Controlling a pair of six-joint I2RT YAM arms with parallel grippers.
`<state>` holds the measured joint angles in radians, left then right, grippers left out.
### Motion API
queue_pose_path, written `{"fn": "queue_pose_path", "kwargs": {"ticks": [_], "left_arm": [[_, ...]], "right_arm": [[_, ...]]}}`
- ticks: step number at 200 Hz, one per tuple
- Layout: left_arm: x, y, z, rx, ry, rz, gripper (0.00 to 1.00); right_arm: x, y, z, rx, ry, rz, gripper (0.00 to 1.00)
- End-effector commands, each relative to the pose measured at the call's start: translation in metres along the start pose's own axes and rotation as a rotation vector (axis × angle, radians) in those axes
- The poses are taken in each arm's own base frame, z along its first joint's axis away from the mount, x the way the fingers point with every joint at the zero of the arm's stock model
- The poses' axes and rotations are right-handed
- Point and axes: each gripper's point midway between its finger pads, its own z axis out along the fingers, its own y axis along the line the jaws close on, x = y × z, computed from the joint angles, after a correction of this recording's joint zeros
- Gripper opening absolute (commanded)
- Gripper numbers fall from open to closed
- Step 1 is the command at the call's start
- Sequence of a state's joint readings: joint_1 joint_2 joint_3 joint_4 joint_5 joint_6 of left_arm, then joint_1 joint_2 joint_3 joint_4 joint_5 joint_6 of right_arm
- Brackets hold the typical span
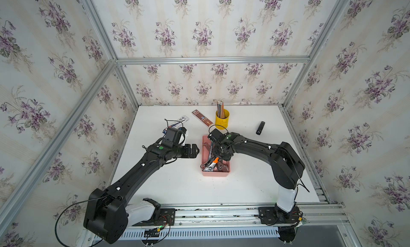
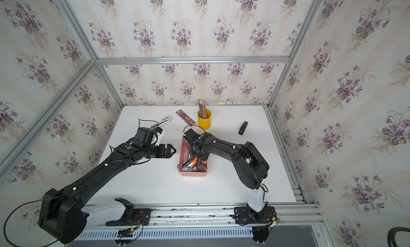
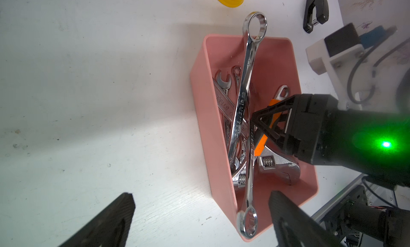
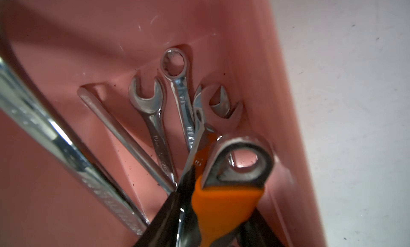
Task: Take out the wrench from the storage box
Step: Pick up the wrench from the storage box, then place the wrench at the center of the board.
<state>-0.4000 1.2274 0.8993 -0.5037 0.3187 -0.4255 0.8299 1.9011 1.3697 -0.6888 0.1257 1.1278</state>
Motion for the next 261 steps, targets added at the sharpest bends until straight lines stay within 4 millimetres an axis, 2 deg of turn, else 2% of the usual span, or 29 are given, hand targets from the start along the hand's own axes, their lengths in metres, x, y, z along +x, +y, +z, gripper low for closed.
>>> {"fn": "queue_pose_path", "kwargs": {"ticks": [1,38,93,122,162,216,261], "left_arm": [[-0.001,0.001,0.001,-0.002,-0.005,0.021,0.99],[0.001,0.002,0.003,-0.003,0.001,0.024,0.99],[-0.004,-0.001,0.009,0.008,0.005,0.028,0.99],[-0.007,-0.002,0.011,0.009,0.007,0.034,0.99],[-0.009,-0.003,0.015,0.016,0.014,0.034,0.99],[-0.014,-0.005,0.017,0.022,0.019,0.039,0.99],[-0.018,-0.008,0.018,0.026,0.020,0.043,0.99]], "right_arm": [[-0.002,0.001,0.001,0.009,-0.009,0.011,0.41],[-0.006,0.003,-0.009,-0.003,-0.030,0.021,0.26],[-0.012,0.012,-0.032,-0.017,-0.091,0.005,0.16],[-0.015,0.012,-0.044,-0.021,-0.120,-0.005,0.13],[-0.029,0.012,-0.066,-0.015,-0.190,-0.027,0.11],[-0.055,0.014,-0.112,-0.033,-0.312,-0.095,0.10],[-0.064,0.010,-0.133,-0.035,-0.349,-0.152,0.08]]}}
